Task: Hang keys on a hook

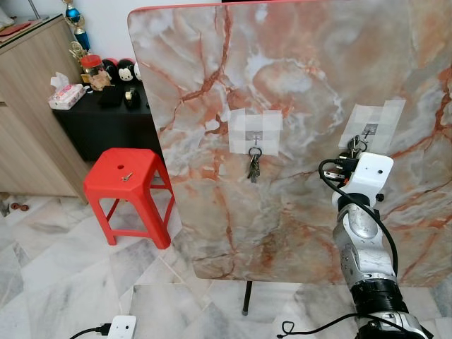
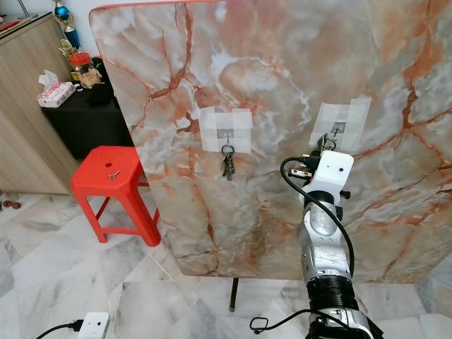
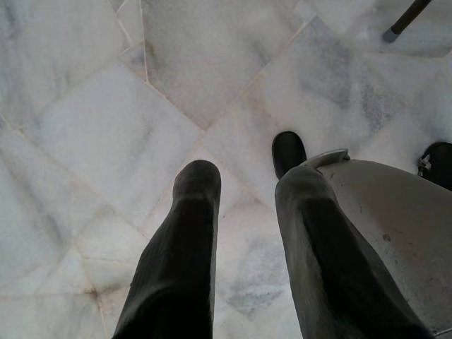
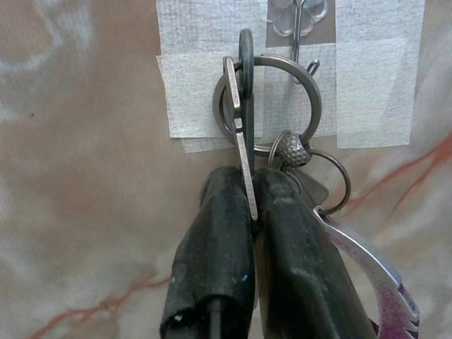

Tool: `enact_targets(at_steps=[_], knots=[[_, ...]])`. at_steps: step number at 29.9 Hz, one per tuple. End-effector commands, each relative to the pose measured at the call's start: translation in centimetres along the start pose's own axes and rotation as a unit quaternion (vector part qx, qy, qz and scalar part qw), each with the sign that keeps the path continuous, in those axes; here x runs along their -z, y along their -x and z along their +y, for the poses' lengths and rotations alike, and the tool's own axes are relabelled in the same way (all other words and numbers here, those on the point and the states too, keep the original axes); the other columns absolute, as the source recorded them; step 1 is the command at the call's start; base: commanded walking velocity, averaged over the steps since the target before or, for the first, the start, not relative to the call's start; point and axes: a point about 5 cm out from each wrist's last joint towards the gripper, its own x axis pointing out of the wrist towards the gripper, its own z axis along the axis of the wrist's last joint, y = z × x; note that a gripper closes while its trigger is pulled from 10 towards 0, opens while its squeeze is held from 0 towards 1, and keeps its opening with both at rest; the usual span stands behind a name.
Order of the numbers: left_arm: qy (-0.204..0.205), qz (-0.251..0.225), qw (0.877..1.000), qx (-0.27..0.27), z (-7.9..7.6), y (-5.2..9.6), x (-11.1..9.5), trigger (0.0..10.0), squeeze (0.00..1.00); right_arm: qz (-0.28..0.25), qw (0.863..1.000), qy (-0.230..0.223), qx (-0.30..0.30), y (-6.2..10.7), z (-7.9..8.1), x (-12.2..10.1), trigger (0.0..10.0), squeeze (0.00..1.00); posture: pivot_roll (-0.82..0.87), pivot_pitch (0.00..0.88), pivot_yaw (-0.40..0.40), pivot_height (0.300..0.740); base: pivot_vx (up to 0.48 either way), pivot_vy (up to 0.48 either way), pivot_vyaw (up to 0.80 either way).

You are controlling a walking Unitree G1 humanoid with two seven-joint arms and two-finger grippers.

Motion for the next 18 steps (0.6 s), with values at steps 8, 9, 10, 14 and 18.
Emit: enact_targets(at_steps=[8, 9, 10, 14, 18], knots=[[-0.011, 0.005, 1.0, -0.002, 0.3, 0.1, 0.3, 10.0, 0.0, -0.009, 1.0, 0.002, -0.008, -0.4, 0.4, -0.7, 10.0, 0.0, -0.11, 0.0, 0.042, 0.74, 0.0, 0.0, 0.0], [-0.011, 0.005, 1.0, -0.002, 0.3, 0.1, 0.3, 10.0, 0.0, -0.009, 1.0, 0.002, -0.008, -0.4, 0.4, -0.7, 10.0, 0.0, -0.11, 0.0, 0.042, 0.74, 0.0, 0.0, 0.0], [-0.011, 0.005, 1.0, -0.002, 0.3, 0.1, 0.3, 10.0, 0.0, -0.008, 1.0, 0.0, -0.01, -0.4, 0.4, -0.8, 10.0, 0.0, -0.11, 0.0, 0.042, 0.74, 0.0, 0.0, 0.0], [-0.016, 0.006, 1.0, 0.001, 0.4, 0.1, 0.3, 10.0, 0.0, -0.079, 0.996, -0.011, 0.027, 2.2, -2.6, -1.7, 10.0, 0.0, -0.12, 0.0, 0.046, 0.74, 0.0, 0.0, 0.0], [-0.016, 0.006, 1.0, 0.0, 0.4, 0.1, 0.3, 10.0, 0.0, -0.076, 0.997, -0.014, 0.026, 2.6, -2.4, -1.5, 10.0, 0.0, -0.12, 0.0, 0.045, 0.74, 0.0, 0.0, 0.0]])
